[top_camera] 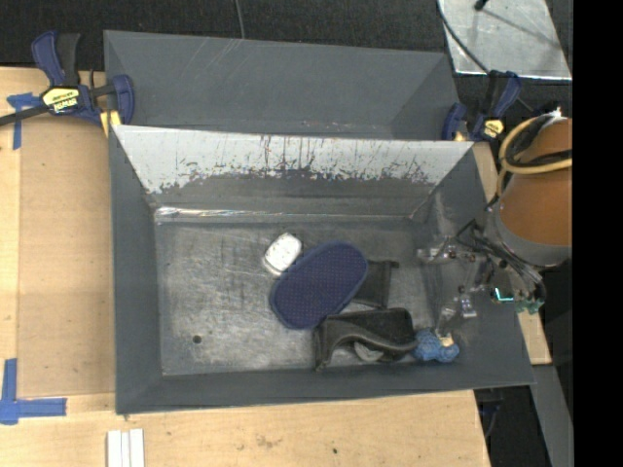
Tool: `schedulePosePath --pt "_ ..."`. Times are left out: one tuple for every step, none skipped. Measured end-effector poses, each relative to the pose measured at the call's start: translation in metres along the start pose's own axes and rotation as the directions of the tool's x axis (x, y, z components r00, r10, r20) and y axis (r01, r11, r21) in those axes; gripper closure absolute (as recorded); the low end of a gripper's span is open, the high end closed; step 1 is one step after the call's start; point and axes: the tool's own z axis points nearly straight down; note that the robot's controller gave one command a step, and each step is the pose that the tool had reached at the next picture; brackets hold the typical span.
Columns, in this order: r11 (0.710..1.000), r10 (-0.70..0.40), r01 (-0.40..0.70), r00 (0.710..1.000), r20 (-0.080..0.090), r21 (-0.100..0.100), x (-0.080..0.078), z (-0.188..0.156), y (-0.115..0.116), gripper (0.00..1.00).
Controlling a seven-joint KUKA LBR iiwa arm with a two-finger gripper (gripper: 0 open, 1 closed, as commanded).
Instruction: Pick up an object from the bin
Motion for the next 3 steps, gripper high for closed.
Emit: schedulePosePath --pt "0.996 -0.090 0.090 0.996 0.017 0.007 -0.001 0.057 0.036 0.00" --pt "0.968 -0.251 0.251 0.968 0.009 0.001 0.007 0.048 0.104 0.00" --pt "0.982 -0.189 0.189 0.982 0.011 0.002 0.007 0.040 0.102 0.00"
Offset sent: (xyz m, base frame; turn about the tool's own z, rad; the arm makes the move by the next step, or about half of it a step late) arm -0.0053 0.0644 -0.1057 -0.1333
